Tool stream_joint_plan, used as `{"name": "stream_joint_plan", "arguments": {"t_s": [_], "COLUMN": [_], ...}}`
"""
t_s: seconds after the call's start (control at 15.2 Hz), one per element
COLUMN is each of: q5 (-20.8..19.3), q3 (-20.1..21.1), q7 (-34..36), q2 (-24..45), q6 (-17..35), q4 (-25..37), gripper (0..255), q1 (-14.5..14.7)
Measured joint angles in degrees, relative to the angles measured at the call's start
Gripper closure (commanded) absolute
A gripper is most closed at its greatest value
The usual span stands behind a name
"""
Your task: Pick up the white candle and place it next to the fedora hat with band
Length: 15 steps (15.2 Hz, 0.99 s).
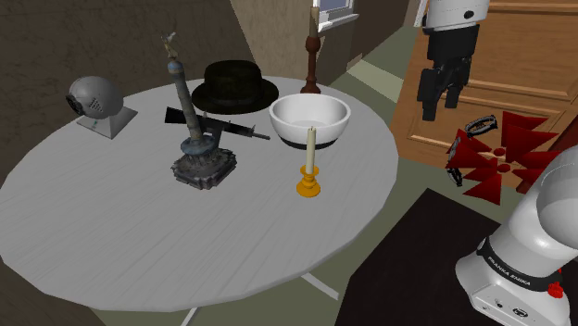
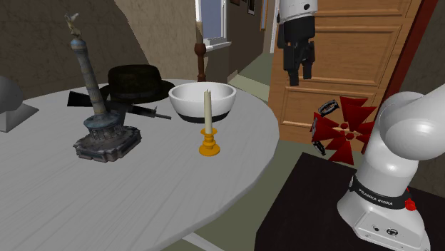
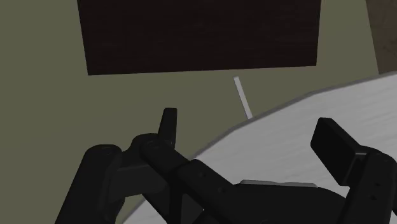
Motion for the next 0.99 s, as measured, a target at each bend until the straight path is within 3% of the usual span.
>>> {"name": "stream_joint_plan", "arguments": {"t_s": [0.33,0.99], "q5": [3.1,9.3], "q3": [4.7,22.3], "q7": [5.4,23.7], "q2": [-1.4,-2.1], "q6": [5.1,22.2], "q4": [-1.5,-2.7], "gripper": [0,0], "q1": [1.2,2.9]}}
